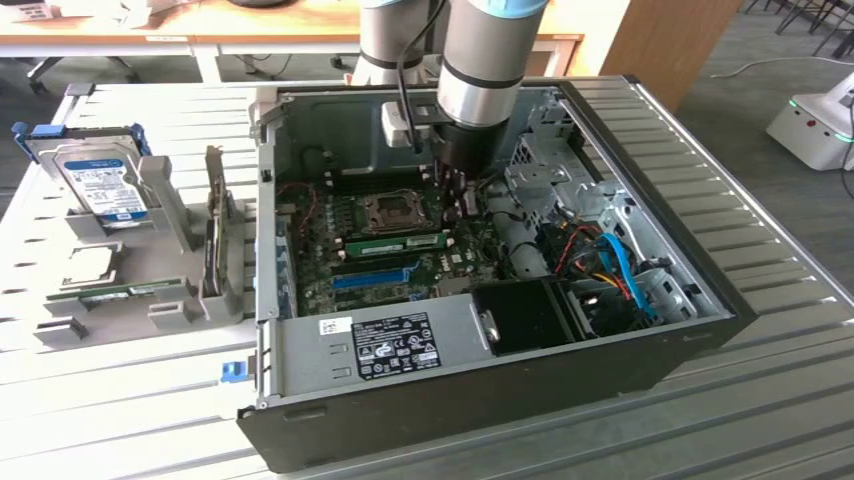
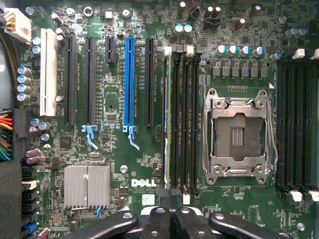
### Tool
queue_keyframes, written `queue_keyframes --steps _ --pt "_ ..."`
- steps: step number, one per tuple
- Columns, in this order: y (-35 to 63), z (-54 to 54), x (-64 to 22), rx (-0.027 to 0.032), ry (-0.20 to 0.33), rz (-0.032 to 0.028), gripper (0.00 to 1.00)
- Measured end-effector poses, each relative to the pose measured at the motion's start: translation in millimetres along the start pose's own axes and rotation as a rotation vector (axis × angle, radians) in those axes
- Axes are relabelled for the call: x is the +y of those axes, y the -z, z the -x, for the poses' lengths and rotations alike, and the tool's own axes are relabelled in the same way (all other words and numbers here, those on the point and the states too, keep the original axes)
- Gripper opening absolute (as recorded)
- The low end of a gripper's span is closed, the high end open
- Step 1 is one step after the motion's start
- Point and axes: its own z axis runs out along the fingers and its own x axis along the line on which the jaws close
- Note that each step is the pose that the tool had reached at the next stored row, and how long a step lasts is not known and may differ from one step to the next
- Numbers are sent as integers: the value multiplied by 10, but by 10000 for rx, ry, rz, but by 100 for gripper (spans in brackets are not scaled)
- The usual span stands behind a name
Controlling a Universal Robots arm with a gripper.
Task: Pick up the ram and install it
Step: 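Press down the ram until it locks into place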
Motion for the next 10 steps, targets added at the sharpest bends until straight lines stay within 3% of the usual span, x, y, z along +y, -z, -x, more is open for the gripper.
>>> queue_keyframes --steps 10 --pt "0 0 -22 0 0 0 11"
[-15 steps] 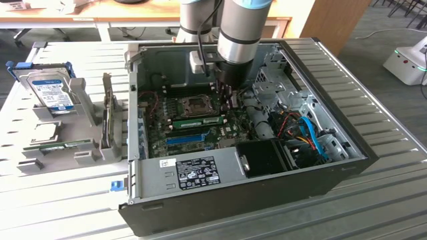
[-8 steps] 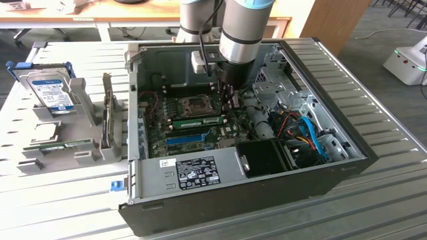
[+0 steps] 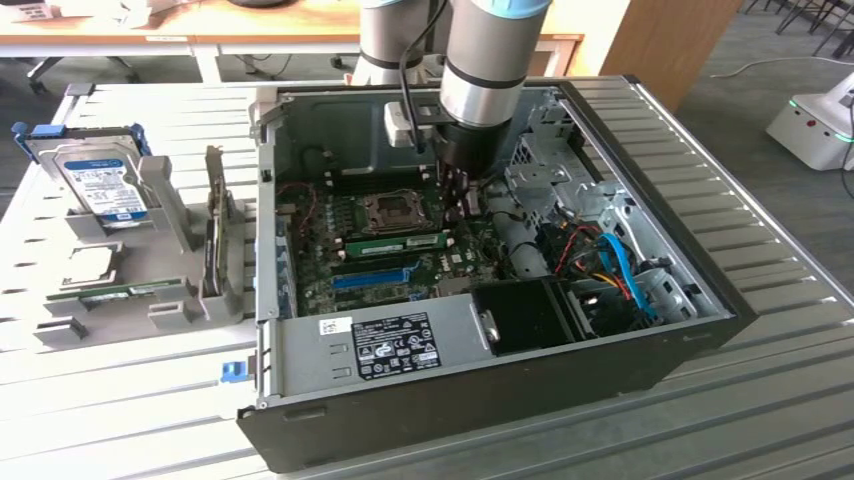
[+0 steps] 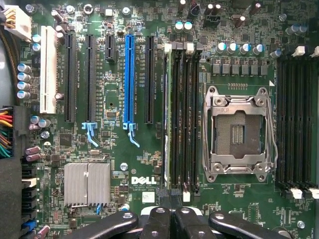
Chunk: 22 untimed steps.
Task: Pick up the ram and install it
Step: 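Press down the ram until it locks into place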
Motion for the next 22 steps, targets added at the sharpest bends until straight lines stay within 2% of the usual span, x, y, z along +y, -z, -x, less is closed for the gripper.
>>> queue_keyframes --steps 16,22 --pt "-111 -3 -1 0 0 0 11" --pt "-117 0 -1 -3 -1 -1 11"
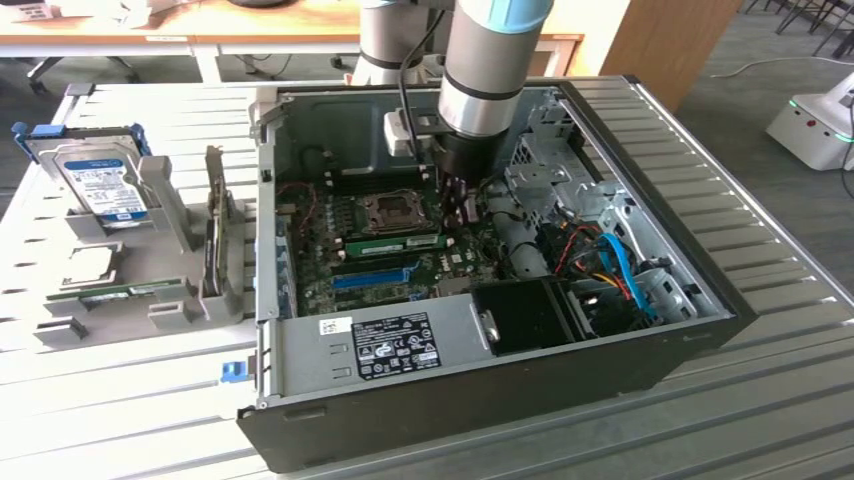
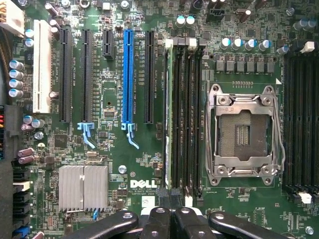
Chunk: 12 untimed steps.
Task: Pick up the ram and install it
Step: 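Press down the ram until it locks into place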
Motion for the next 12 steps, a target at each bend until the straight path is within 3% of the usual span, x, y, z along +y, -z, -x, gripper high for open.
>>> queue_keyframes --steps 12 --pt "-6 33 1 4 1 2 11"
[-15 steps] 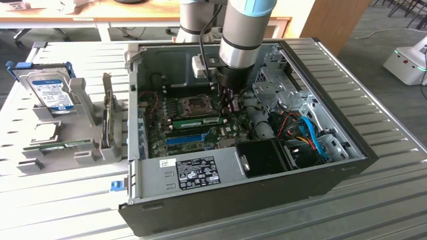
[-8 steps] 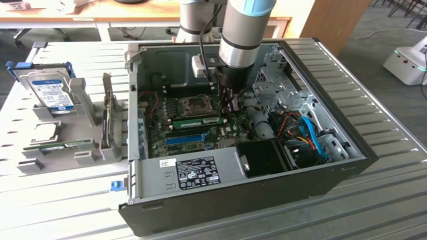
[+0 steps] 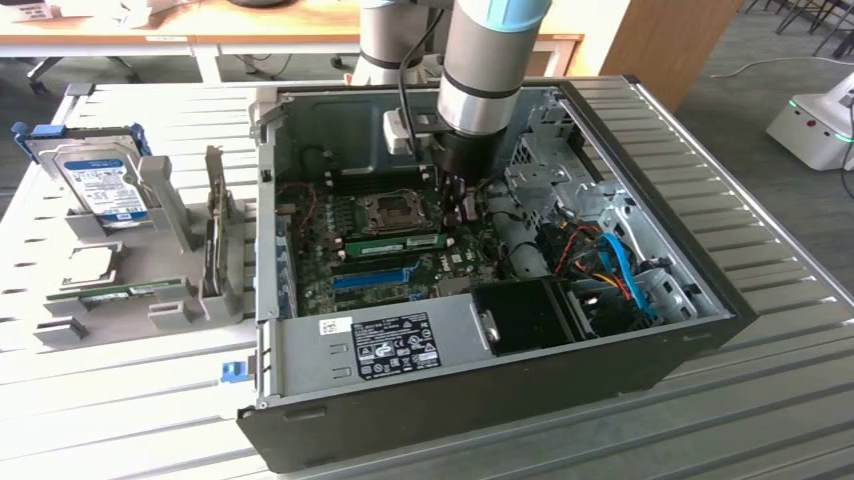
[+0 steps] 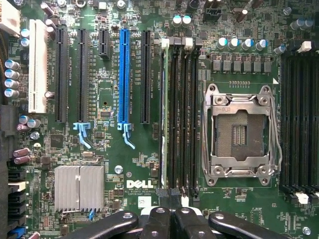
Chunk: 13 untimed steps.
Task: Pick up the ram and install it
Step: 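Press down the ram until it locks into place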
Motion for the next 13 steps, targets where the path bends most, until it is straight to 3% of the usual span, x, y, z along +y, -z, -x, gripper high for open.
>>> queue_keyframes --steps 13 --pt "-32 -1 0 -1 0 0 11"
